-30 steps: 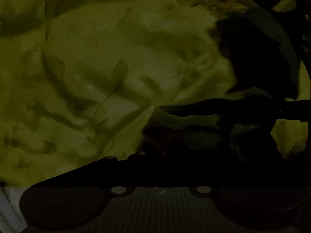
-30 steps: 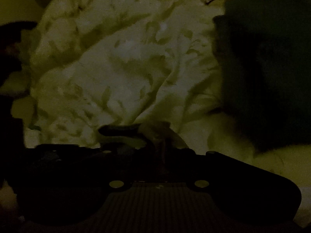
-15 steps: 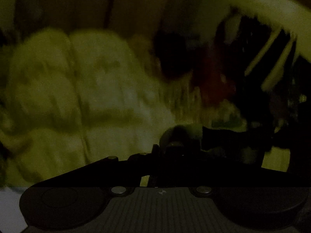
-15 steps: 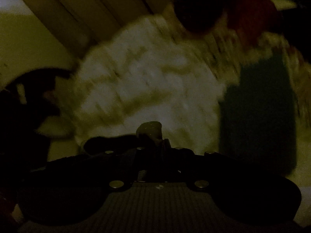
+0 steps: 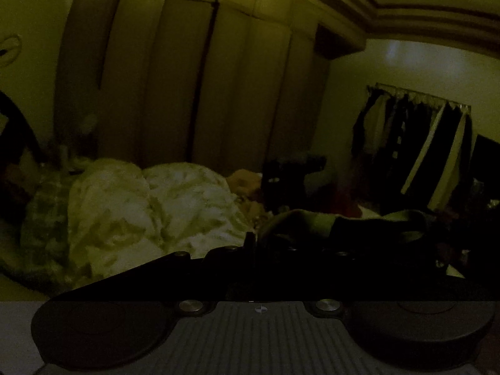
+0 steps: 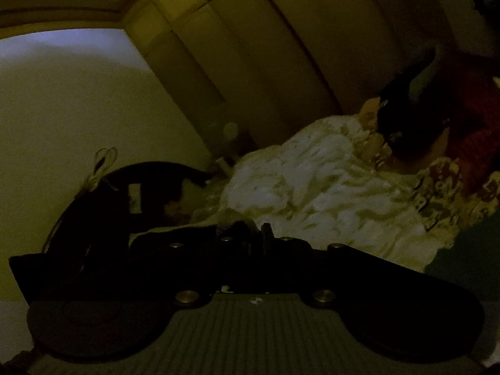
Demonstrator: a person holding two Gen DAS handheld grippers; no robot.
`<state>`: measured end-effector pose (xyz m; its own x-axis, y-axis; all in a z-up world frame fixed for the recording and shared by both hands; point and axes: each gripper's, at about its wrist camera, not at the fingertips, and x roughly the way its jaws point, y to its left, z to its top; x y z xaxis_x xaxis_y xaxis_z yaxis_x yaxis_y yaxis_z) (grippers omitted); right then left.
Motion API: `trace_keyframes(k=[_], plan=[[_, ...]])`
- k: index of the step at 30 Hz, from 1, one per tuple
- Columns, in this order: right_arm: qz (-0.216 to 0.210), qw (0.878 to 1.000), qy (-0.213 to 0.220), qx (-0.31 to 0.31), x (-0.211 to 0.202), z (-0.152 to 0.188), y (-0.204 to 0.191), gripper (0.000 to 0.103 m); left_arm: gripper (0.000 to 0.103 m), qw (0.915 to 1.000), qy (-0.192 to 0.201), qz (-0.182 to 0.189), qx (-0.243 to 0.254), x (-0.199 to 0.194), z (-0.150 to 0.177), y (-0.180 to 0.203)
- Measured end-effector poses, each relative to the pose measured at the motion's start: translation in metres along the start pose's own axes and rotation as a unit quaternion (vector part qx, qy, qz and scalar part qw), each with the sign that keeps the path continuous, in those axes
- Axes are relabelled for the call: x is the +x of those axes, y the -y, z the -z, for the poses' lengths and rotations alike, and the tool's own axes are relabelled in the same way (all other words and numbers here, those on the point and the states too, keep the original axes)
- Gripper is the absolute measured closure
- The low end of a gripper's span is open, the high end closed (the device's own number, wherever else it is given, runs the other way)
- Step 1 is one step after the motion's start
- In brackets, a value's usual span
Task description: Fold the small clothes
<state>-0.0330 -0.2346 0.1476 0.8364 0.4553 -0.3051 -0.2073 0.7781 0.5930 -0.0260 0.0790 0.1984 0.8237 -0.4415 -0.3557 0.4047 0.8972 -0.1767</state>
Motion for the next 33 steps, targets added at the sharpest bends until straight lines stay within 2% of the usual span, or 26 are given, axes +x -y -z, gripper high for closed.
trace_keyframes(k=[3,6,10,12,15,18,19,20,21,22,23,24,25,27,29,31,33], plan=[[-0.024,0.999,-0.001,0.021,-0.021,0.005,-0.001,0.096,0.031,0.9999,-0.006,0.007,-0.007,-0.019,0.005,-0.001],[-0.032,0.999,0.003,0.029,-0.037,0.005,-0.006,0.096,0.031,0.9999,0.006,0.011,0.012,-0.038,-0.005,0.005],[-0.043,0.999,0.023,-0.003,-0.039,-0.012,-0.018,0.096,0.032,0.9993,0.029,0.018,-0.013,-0.035,-0.023,-0.001],[-0.040,0.999,0.031,-0.019,-0.026,-0.023,-0.021,0.096,0.032,0.9994,0.033,0.008,-0.007,-0.022,-0.029,-0.006],[-0.014,1.000,0.013,-0.009,0.012,-0.034,-0.012,0.096,0.032,0.9998,0.009,-0.014,-0.006,0.016,-0.025,-0.018],[0.022,0.999,-0.027,0.036,0.068,-0.033,0.016,0.096,0.030,0.9978,-0.043,-0.041,-0.029,0.071,-0.005,-0.042],[0.042,0.997,-0.039,0.047,0.089,-0.031,0.028,0.092,0.019,0.9956,-0.065,-0.064,-0.024,0.097,0.008,-0.052],[0.066,0.995,-0.050,0.054,0.110,-0.028,0.039,0.083,0.013,0.9918,-0.090,-0.088,-0.022,0.120,0.022,-0.061],[0.092,0.992,-0.063,0.065,0.134,-0.021,0.053,0.068,0.000,0.9861,-0.122,-0.110,-0.027,0.140,0.037,-0.070],[0.114,0.988,-0.070,0.072,0.150,-0.013,0.064,0.041,0.000,0.9778,-0.157,-0.134,-0.036,0.160,0.055,-0.081],[0.145,0.984,-0.073,0.077,0.160,-0.004,0.073,0.038,0.000,0.9716,-0.181,-0.145,-0.046,0.170,0.069,-0.089],[0.172,0.977,-0.078,0.099,0.163,0.007,0.079,0.040,0.000,0.9657,-0.202,-0.153,-0.056,0.175,0.082,-0.097],[0.161,0.976,-0.079,0.124,0.159,0.017,0.084,0.041,0.000,0.9616,-0.214,-0.160,-0.063,0.175,0.097,-0.102],[0.121,0.982,-0.084,0.121,0.149,0.039,0.081,0.034,0.000,0.9569,-0.221,-0.174,-0.074,0.163,0.122,-0.109],[0.152,0.980,-0.107,0.070,0.141,0.062,0.073,0.020,0.000,0.9517,-0.234,-0.181,-0.083,0.150,0.143,-0.112],[0.173,0.974,-0.132,0.055,0.133,0.082,0.075,0.019,0.000,0.9456,-0.255,-0.175,-0.101,0.135,0.163,-0.111],[0.176,0.969,-0.160,0.064,0.132,0.099,0.083,0.021,0.000,0.9424,-0.272,-0.155,-0.117,0.124,0.181,-0.108]])
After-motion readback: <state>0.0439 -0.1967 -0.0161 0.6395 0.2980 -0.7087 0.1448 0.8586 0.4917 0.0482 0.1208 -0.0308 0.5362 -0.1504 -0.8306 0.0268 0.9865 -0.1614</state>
